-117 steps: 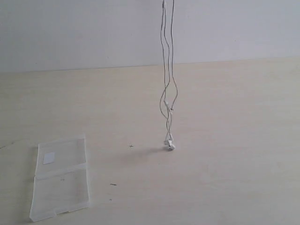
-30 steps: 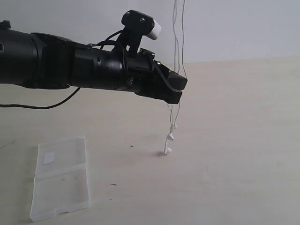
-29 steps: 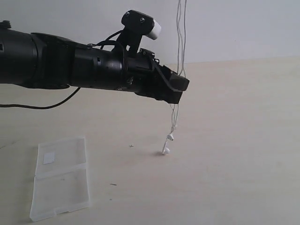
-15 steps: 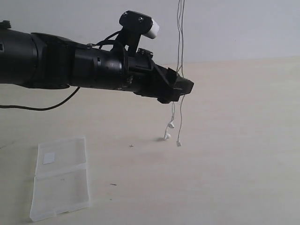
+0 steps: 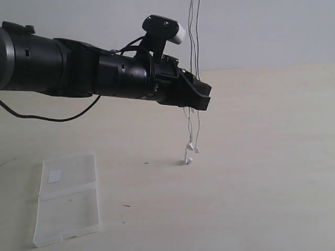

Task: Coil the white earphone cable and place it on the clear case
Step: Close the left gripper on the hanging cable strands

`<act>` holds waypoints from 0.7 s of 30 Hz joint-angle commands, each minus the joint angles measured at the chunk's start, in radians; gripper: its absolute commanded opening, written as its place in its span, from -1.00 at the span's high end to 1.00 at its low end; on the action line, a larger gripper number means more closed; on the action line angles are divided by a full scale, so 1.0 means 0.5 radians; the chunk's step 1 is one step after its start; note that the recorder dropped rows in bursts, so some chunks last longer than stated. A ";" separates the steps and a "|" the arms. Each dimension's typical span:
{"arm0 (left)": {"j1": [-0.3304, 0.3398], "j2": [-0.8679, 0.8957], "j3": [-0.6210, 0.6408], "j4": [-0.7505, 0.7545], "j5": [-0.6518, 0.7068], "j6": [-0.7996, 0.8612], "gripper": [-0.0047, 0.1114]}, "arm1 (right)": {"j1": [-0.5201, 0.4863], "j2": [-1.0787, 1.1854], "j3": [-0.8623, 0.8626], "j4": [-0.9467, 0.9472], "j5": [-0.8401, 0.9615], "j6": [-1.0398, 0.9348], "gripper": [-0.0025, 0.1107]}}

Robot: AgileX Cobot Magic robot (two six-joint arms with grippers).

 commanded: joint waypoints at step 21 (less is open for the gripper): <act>-0.001 -0.025 0.035 0.171 0.005 -0.190 0.92 | 0.001 -0.100 -0.009 -0.344 0.004 0.137 0.96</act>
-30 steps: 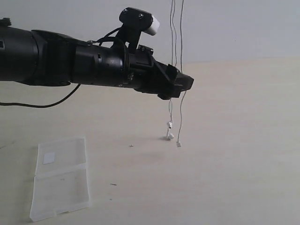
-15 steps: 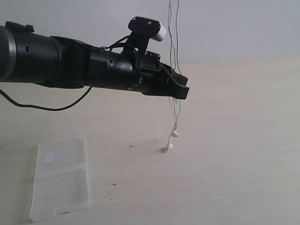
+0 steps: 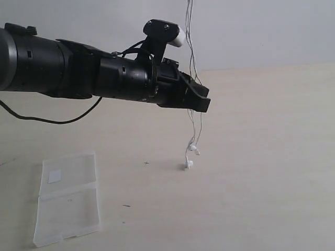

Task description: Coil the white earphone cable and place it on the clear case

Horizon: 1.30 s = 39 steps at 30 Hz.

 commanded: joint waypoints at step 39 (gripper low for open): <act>0.019 -0.489 0.213 0.102 -0.089 -0.117 0.92 | 0.001 -1.279 0.625 -1.602 0.078 1.088 0.96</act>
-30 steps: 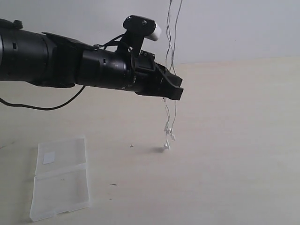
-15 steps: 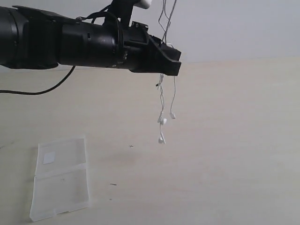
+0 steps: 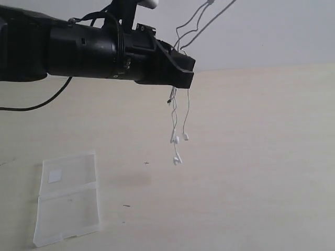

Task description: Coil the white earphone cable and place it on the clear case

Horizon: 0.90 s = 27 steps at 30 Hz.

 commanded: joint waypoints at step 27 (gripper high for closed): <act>0.144 -0.479 0.015 -0.002 0.112 -0.150 0.92 | 0.001 -0.654 1.178 -0.174 -0.355 0.442 0.96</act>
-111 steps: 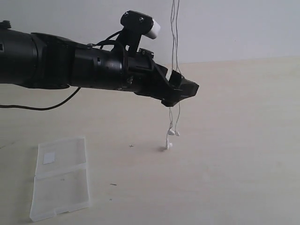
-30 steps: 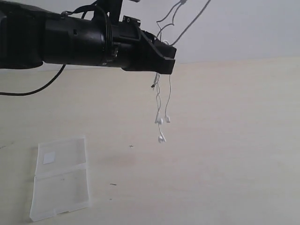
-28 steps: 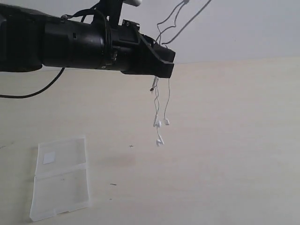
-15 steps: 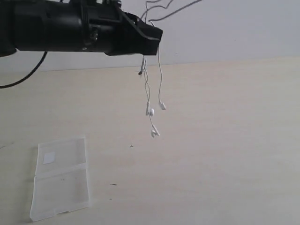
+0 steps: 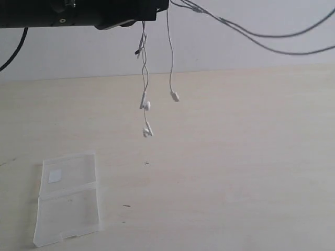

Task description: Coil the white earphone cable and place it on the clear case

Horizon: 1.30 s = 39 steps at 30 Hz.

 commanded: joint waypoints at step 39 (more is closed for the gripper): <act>0.000 -0.100 0.002 -0.012 0.179 -0.209 0.92 | 0.001 0.706 0.859 2.221 -0.111 -1.880 -0.05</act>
